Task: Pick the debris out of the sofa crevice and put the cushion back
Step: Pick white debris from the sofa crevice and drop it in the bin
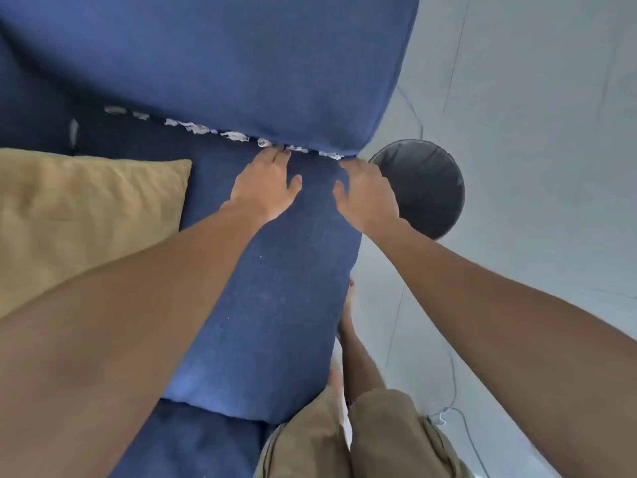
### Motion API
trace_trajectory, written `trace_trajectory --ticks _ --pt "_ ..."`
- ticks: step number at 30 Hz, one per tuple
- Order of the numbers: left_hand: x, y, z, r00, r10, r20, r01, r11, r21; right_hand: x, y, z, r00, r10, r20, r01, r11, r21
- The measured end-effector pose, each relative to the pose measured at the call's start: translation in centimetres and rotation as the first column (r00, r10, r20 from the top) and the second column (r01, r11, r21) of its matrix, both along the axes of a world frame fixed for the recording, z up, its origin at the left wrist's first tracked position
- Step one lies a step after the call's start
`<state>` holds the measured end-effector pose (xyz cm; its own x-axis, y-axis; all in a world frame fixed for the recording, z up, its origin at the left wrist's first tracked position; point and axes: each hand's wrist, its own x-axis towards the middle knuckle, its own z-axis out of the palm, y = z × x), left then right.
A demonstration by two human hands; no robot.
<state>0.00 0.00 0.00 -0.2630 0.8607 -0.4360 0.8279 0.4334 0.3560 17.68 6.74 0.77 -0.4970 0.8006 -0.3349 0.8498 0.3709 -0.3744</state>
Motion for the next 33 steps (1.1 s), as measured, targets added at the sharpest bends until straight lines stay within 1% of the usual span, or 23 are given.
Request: trace_trajectory --ticks 1,3,6,8,10,12,14,16,19,25,28,30,33 --pt "0.2 0.3 -1.2 0.998 -0.037 -0.041 0.040 0.997 0.060 -0.4 0.1 -1.2 1.000 0.019 -0.021 -0.018 0.999 0.027" --pt "0.3 0.5 -3.5 0.995 -0.058 -0.079 0.069 0.986 0.154 -1.0 0.2 -3.5 0.997 0.042 -0.069 -0.037 0.997 0.068" --pt "1.0 -0.3 -6.7 0.983 -0.078 -0.165 0.113 0.970 0.217 -1.6 -0.2 -6.3 0.993 0.032 -0.117 -0.023 0.996 0.082" --pt "1.3 -0.6 -8.2 0.965 -0.025 -0.262 0.099 0.957 0.271 -2.0 -0.1 -7.5 0.993 -0.008 -0.118 0.026 0.988 0.154" --pt "1.4 -0.1 -9.1 0.953 0.065 -0.295 0.031 0.951 0.309 -2.3 0.2 -8.3 0.995 -0.052 -0.081 0.069 0.972 0.225" --pt "1.4 1.0 -9.2 0.949 0.108 -0.298 -0.013 0.952 0.306 -2.6 0.7 -8.6 0.997 -0.064 -0.047 0.074 0.965 0.251" --pt "1.1 2.1 -9.1 0.945 0.119 -0.304 -0.033 0.962 0.273 -2.7 1.3 -8.7 0.999 -0.049 0.013 0.043 0.964 0.264" --pt "1.2 2.9 -9.2 0.935 0.123 -0.332 -0.045 0.972 0.233 -2.6 1.6 -8.9 0.998 -0.017 0.068 -0.001 0.967 0.256" --pt "1.7 3.7 -9.4 0.912 0.126 -0.390 -0.040 0.975 0.220 -2.7 1.7 -9.1 0.995 0.010 0.099 -0.033 0.973 0.230" --pt "2.5 3.7 -10.9 0.859 0.178 -0.480 -0.023 0.950 0.311 -2.7 2.0 -9.3 0.987 0.091 0.136 -0.123 0.960 0.252" --pt "2.5 3.6 -11.3 0.863 0.190 -0.467 -0.022 0.939 0.342 -2.8 1.9 -9.6 0.988 0.095 0.123 -0.126 0.953 0.276" --pt "2.4 3.5 -11.5 0.866 0.172 -0.470 0.011 0.933 0.361 -2.9 2.0 -9.9 0.986 0.105 0.128 -0.139 0.944 0.298" --pt "2.3 3.5 -12.0 0.877 0.168 -0.451 0.049 0.901 0.431 -3.1 2.5 -9.9 0.982 0.118 0.151 -0.163 0.928 0.335"
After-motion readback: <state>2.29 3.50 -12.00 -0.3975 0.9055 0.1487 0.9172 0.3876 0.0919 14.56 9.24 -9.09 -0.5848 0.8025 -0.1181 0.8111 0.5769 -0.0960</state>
